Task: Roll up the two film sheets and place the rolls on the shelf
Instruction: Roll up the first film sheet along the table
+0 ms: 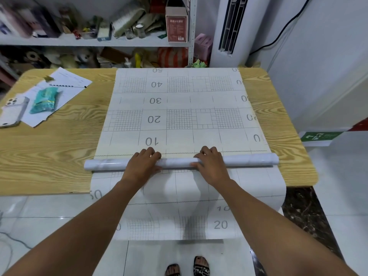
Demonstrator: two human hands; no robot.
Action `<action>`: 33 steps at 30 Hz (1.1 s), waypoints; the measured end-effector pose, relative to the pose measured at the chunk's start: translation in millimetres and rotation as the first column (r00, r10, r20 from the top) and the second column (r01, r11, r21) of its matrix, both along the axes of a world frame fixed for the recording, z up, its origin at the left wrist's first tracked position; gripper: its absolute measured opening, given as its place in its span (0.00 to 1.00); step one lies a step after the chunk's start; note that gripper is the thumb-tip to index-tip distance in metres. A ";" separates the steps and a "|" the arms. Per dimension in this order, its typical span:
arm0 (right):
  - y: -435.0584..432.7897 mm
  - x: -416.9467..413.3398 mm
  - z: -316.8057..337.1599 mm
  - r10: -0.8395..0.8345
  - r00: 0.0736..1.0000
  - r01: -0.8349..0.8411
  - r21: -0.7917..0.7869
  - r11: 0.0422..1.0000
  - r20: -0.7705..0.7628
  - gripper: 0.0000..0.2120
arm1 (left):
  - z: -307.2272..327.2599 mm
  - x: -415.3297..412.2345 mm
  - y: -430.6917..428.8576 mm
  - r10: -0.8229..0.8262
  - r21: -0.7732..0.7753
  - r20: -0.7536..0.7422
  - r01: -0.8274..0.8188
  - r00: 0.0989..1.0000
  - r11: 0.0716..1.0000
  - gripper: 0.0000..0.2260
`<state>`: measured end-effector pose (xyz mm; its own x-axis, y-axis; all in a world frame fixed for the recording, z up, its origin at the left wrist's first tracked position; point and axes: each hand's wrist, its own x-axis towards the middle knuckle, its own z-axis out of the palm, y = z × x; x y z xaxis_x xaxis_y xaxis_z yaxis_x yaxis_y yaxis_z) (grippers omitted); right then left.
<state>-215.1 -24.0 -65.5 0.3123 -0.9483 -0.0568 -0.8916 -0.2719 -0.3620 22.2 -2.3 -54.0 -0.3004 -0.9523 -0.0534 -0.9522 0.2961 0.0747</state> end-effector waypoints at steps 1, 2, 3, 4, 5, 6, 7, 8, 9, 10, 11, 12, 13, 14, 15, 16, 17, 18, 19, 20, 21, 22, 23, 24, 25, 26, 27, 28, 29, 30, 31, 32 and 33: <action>0.0 0.2 0.3 0.001 1.000 -0.001 0.004 1.000 -0.003 0.16 | 0.1 -0.7 -0.2 -0.003 -0.011 -0.013 0.003 1.000 1.000 0.17; -0.3 0.3 0.7 0.000 1.000 0.000 0.008 1.000 -0.005 0.16 | -0.3 -1.3 -0.5 -0.010 -0.028 -0.026 0.009 1.000 1.000 0.16; -0.5 0.1 1.0 -0.001 1.000 0.001 0.009 1.000 -0.005 0.16 | -0.9 -1.5 -0.7 -0.016 -0.046 -0.039 0.014 0.999 0.999 0.15; -0.7 0.0 1.4 -0.004 1.000 0.004 0.010 1.000 0.003 0.17 | -1.5 -1.7 -0.9 -0.020 -0.058 -0.052 0.017 0.998 0.998 0.13; -0.6 -0.4 1.9 -0.009 1.000 0.009 0.011 1.000 0.020 0.18 | -2.1 -1.6 -0.7 -0.022 -0.072 -0.065 0.018 0.998 0.997 0.12; -0.5 -0.9 2.2 -0.016 0.999 0.015 0.013 1.000 0.042 0.19 | -2.8 -1.1 -0.4 -0.025 -0.087 -0.076 0.018 0.997 0.996 0.11; -0.7 -1.6 2.4 -0.022 0.998 0.021 0.017 1.000 0.064 0.20 | -3.3 -0.7 -0.4 -0.030 -0.101 -0.085 0.021 0.996 0.995 0.10; -0.9 -2.6 2.2 -0.025 0.996 0.024 0.024 0.999 0.083 0.21 | -3.7 -0.3 -0.3 -0.036 -0.111 -0.087 0.026 0.996 0.994 0.10; -1.2 -3.4 1.9 -0.026 0.995 0.023 0.032 0.999 0.097 0.21 | -4.2 0.3 -0.2 -0.040 -0.117 -0.083 0.030 0.996 0.993 0.10; -1.2 -4.2 1.3 -0.022 0.994 0.018 0.041 0.999 0.104 0.21 | -4.9 0.5 -0.6 -0.041 -0.123 -0.079 0.031 0.996 0.992 0.09; -1.3 -4.8 0.9 -0.018 0.995 0.013 0.047 0.999 0.102 0.21 | -5.6 0.4 -1.1 -0.041 -0.126 -0.076 0.031 0.996 0.992 0.09; -1.8 -5.2 0.4 -0.015 0.995 0.010 0.047 0.999 0.095 0.19 | -6.3 0.0 -1.9 -0.040 -0.125 -0.076 0.030 0.996 0.992 0.09; -2.2 -5.4 -0.1 -0.016 0.996 0.013 0.044 0.999 0.090 0.18 | -6.9 -0.3 -2.7 -0.040 -0.126 -0.079 0.030 0.996 0.992 0.08; -2.4 -5.5 -0.5 -0.021 0.995 0.018 0.039 0.999 0.093 0.16 | -7.9 -0.6 -3.7 -0.042 -0.130 -0.085 0.031 0.996 0.991 0.08; -2.5 -5.5 -0.6 -0.023 0.995 0.020 0.034 0.999 0.098 0.15 | -8.0 -1.1 -4.2 -0.039 -0.130 -0.090 0.027 0.995 0.991 0.07; -2.9 -5.1 -0.6 -0.021 0.995 0.018 0.029 0.999 0.101 0.14 | -7.6 -1.5 -4.4 -0.029 -0.124 -0.093 0.017 0.995 0.992 0.07; -3.4 -5.0 -0.1 -0.014 0.995 0.011 0.025 1.000 0.095 0.14 | -7.5 -1.9 -4.2 -0.015 -0.113 -0.097 0.004 0.995 0.994 0.07; -4.4 -5.1 0.4 -0.007 0.997 0.005 0.019 1.000 0.083 0.13 | -7.4 -2.4 -4.0 0.001 -0.100 -0.105 -0.012 0.994 0.995 0.07; -5.3 -4.9 1.1 -0.002 0.998 0.001 0.012 1.000 0.069 0.13 | -7.3 -2.8 -3.5 0.020 -0.081 -0.117 -0.029 0.993 0.996 0.09; -6.6 -4.9 1.8 0.000 0.998 0.000 0.005 1.000 0.055 0.13 | -7.5 -3.8 -3.3 0.039 -0.054 -0.134 -0.046 0.990 0.997 0.11; -7.6 -4.9 2.5 0.000 0.999 0.000 0.000 1.000 0.038 0.13 | -7.7 -5.1 -3.4 0.056 -0.011 -0.143 -0.058 0.988 0.998 0.14; -8.5 -4.7 2.7 0.001 1.000 -0.001 -0.003 1.000 0.019 0.14 | -7.9 -6.2 -4.0 0.074 0.043 -0.141 -0.068 0.987 0.997 0.17; -8.9 -4.7 2.8 0.004 1.000 -0.004 -0.004 1.000 0.002 0.14 | -8.3 -6.9 -4.5 0.100 0.085 -0.139 -0.088 0.985 0.992 0.20; -9.5 -4.7 2.6 0.007 1.000 -0.007 -0.004 1.000 -0.008 0.14 | -8.5 -7.3 -5.1 0.126 0.111 -0.140 -0.111 0.982 0.988 0.21; -10.0 -4.7 2.6 0.010 1.000 -0.010 -0.004 1.000 -0.012 0.14 | -8.1 -7.9 -5.6 0.142 0.122 -0.145 -0.124 0.979 0.985 0.22; -10.7 -4.8 2.8 0.011 1.000 -0.011 -0.001 1.000 -0.013 0.14 | -8.1 -8.1 -6.1 0.144 0.117 -0.152 -0.127 0.978 0.985 0.21; -11.4 -4.7 3.1 0.014 1.000 -0.014 0.002 1.000 -0.016 0.14 | -8.2 -8.1 -6.3 0.136 0.102 -0.163 -0.121 0.977 0.987 0.19; -12.4 -4.7 3.1 0.017 1.000 -0.017 0.005 1.000 -0.021 0.14 | -8.3 -7.9 -6.7 0.127 0.086 -0.173 -0.113 0.977 0.990 0.17; -13.2 -4.6 3.0 0.022 0.999 -0.022 0.006 1.000 -0.025 0.14 | -8.2 -7.4 -7.3 0.119 0.071 -0.181 -0.108 0.976 0.992 0.15; -14.2 -4.2 2.4 0.026 0.999 -0.026 0.004 1.000 -0.026 0.13 | -7.6 -7.0 -8.8 0.114 0.057 -0.192 -0.105 0.975 0.993 0.14; -14.8 -3.9 1.9 0.027 0.999 -0.027 -0.002 1.000 -0.024 0.13 | -6.6 -6.7 -10.2 0.106 0.043 -0.204 -0.099 0.973 0.994 0.13; -15.1 -3.4 1.1 0.025 1.000 -0.025 -0.009 1.000 -0.015 0.13 | -6.0 -6.5 -11.4 0.085 0.021 -0.209 -0.083 0.974 0.996 0.12; -15.0 -3.0 0.6 0.021 1.000 -0.021 -0.015 1.000 0.003 0.14 | -6.4 -6.0 -12.4 0.054 -0.006 -0.202 -0.056 0.978 0.998 0.11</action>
<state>-218.1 -38.9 -65.0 0.3321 -0.9423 -0.0414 -0.8844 -0.2958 -0.3610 16.2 -14.7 -60.3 -0.2510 -0.9679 0.0143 -0.9329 0.2459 0.2631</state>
